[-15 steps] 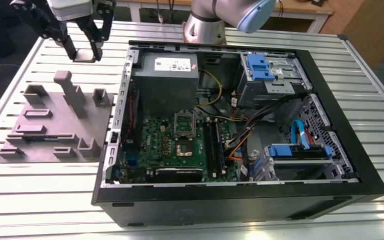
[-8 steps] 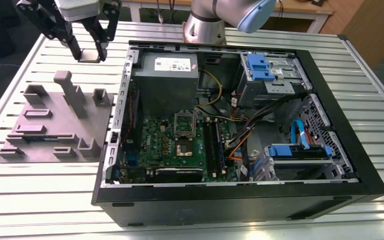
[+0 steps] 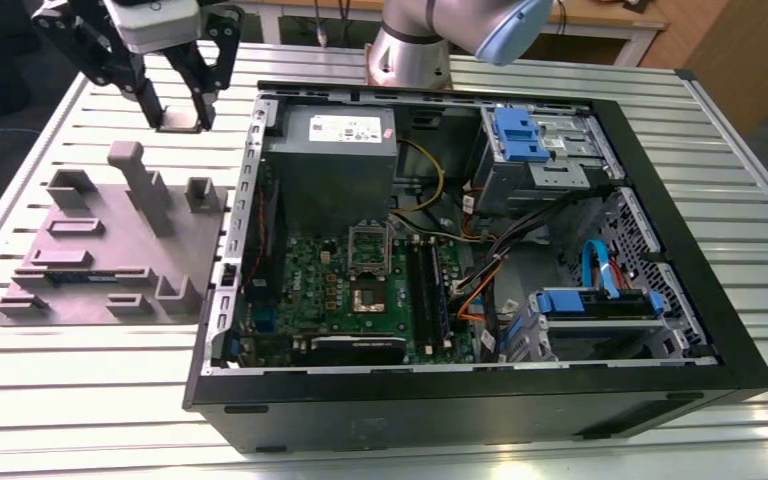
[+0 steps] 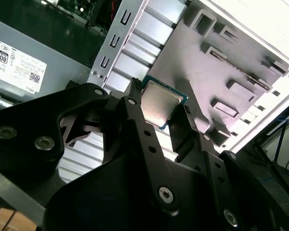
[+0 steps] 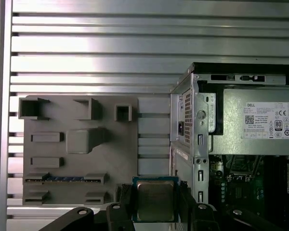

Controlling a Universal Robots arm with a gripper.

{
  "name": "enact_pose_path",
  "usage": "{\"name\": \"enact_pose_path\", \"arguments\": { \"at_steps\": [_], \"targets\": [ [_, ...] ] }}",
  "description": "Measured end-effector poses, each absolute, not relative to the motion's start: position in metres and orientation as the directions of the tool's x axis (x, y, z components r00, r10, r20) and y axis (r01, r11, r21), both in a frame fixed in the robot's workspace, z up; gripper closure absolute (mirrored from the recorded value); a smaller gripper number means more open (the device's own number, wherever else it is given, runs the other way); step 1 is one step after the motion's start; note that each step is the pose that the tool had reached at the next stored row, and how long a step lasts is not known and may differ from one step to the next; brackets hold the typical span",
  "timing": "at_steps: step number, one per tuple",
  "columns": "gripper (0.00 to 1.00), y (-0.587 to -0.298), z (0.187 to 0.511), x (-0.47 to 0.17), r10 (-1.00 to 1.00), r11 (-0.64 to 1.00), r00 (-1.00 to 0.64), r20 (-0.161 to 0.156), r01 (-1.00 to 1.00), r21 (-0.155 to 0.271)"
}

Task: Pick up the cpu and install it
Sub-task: 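Pick up the cpu and move it towards the insertion slot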

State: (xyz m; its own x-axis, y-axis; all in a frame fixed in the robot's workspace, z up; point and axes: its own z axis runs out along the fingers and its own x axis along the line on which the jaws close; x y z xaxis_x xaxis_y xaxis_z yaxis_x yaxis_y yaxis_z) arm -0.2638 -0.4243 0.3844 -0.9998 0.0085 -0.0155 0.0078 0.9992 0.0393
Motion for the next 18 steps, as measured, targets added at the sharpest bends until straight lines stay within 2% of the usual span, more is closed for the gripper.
{"name": "enact_pose_path", "arguments": {
  "at_steps": [18],
  "targets": [
    [0.53,-0.43,0.382,-0.212,0.009,0.999,-1.0,-0.016,0.008,0.039]
  ]
}}
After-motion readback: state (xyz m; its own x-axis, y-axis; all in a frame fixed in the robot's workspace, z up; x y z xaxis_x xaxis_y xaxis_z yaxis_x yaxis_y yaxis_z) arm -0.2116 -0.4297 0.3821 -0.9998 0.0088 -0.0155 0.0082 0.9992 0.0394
